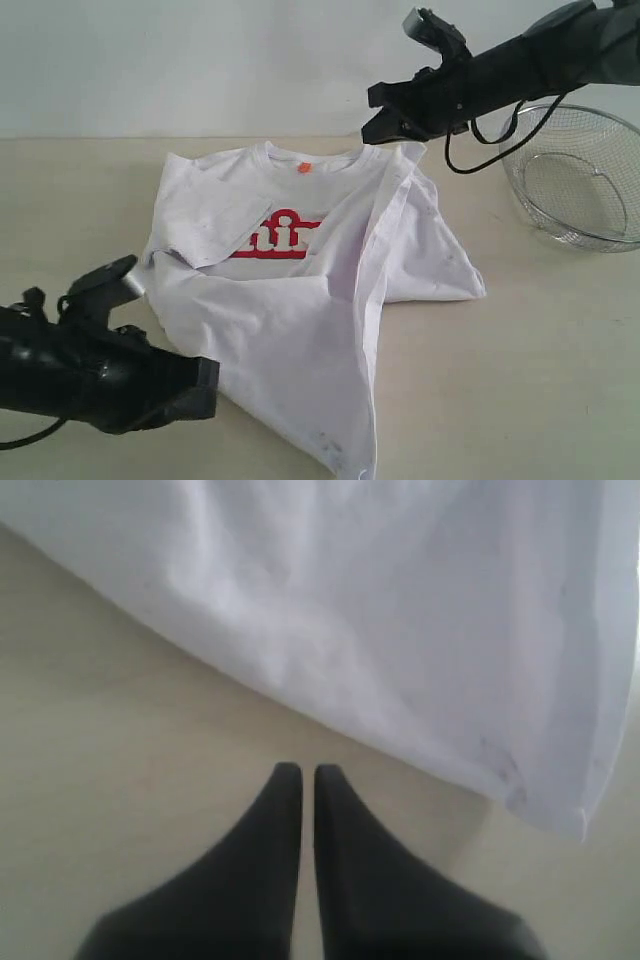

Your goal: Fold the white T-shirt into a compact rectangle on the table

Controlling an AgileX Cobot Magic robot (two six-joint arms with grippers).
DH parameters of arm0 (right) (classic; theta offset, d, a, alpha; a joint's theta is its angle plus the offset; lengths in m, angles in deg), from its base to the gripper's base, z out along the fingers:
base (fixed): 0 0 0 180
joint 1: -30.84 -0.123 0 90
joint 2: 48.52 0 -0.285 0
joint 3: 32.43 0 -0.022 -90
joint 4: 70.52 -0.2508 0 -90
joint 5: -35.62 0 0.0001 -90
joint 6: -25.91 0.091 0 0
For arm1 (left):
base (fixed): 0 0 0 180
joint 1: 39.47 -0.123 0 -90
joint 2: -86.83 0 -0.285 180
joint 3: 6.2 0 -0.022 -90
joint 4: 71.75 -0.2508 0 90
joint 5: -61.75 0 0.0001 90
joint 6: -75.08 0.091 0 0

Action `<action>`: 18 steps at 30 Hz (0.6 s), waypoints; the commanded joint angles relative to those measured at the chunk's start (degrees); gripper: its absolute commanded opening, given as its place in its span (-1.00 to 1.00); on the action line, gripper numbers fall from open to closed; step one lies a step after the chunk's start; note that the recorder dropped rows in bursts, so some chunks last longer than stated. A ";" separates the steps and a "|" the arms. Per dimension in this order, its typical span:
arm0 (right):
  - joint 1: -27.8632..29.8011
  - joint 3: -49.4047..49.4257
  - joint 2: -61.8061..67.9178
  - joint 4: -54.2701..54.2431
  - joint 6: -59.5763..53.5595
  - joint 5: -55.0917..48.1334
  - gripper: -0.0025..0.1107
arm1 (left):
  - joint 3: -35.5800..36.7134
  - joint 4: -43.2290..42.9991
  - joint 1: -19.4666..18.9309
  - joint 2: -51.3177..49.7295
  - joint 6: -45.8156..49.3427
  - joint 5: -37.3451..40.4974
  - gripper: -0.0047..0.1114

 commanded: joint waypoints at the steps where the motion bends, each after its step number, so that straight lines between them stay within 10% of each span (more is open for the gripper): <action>1: 0.06 -0.41 -1.17 0.99 -2.37 -0.93 -0.91 | -3.38 2.24 1.11 -7.65 3.09 10.21 -0.84; 12: 0.06 -0.41 -3.47 6.11 -2.49 -0.17 -0.91 | -8.25 1.78 1.11 -16.41 0.94 25.01 -0.84; 18: 0.06 -0.41 -3.55 7.56 -2.68 0.38 -0.91 | -8.25 -12.31 1.11 -15.77 -9.73 26.02 -0.84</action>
